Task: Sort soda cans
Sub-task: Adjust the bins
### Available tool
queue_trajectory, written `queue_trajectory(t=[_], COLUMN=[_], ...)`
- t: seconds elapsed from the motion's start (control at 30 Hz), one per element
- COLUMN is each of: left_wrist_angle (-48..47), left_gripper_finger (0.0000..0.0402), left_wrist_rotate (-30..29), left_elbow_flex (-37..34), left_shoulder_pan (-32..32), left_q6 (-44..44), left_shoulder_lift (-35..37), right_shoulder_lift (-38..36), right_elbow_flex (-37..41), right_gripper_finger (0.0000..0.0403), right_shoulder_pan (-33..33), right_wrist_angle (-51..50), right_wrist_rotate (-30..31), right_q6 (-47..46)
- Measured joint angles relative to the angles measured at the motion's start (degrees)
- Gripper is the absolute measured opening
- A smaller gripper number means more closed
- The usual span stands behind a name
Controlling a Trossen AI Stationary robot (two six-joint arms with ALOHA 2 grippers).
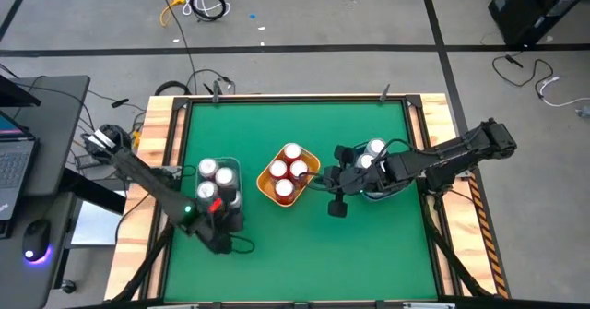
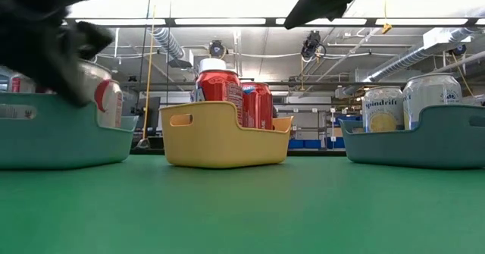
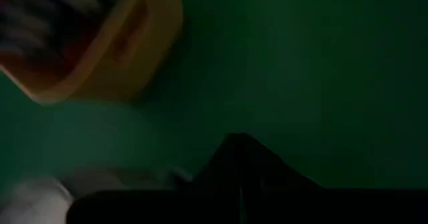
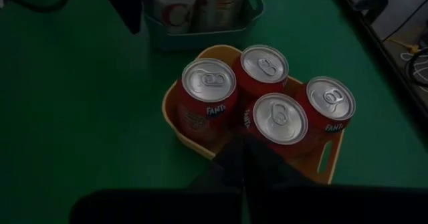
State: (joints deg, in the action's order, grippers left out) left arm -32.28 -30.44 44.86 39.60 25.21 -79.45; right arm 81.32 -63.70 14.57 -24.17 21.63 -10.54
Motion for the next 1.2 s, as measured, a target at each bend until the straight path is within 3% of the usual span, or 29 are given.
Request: queue_trajectory(t=[0.13,0.23,0.33,0.53,0.8,1.1,1.2], left_wrist_angle=[2.56,-0.05,-6.18,-27.78,-56.87,-56.55,-55.95], left_gripper_finger=[0.0000,0.0000,0.0000,0.0000,0.0000,0.0000,0.0000], left_wrist_rotate=[2.28,5.37,5.86,3.06,-0.72,16.38,16.16], left_elbow_flex=[1.87,3.71,5.87,7.39,7.39,-1.16,-1.21], left_shoulder_pan=[-3.31,-4.05,-4.10,-4.09,-4.14,-7.66,-7.75], left_q6=[-6.44,-5.06,4.13,33.57,62.10,69.69,69.80], left_shoulder_lift=[4.92,11.27,18.91,30.29,31.55,32.73,32.41], right_shoulder_lift=[0.00,0.00,0.00,0.00,0.00,0.02,0.02], right_elbow_flex=[0.00,0.00,0.00,0.00,0.00,0.00,0.00], right_gripper_finger=[0.0000,0.0000,0.0000,0.0000,0.0000,0.0000,0.0000], right_shoulder_pan=[0.00,0.00,0.00,0.00,0.00,0.00,0.00], right_wrist_angle=[-0.12,-1.23,-1.85,-1.85,-1.59,-1.56,-1.63], right_wrist_rotate=[0.00,0.00,0.00,0.00,0.00,-0.02,-0.02], right_q6=[0.06,0.11,0.02,0.06,0.04,0.02,0.00])
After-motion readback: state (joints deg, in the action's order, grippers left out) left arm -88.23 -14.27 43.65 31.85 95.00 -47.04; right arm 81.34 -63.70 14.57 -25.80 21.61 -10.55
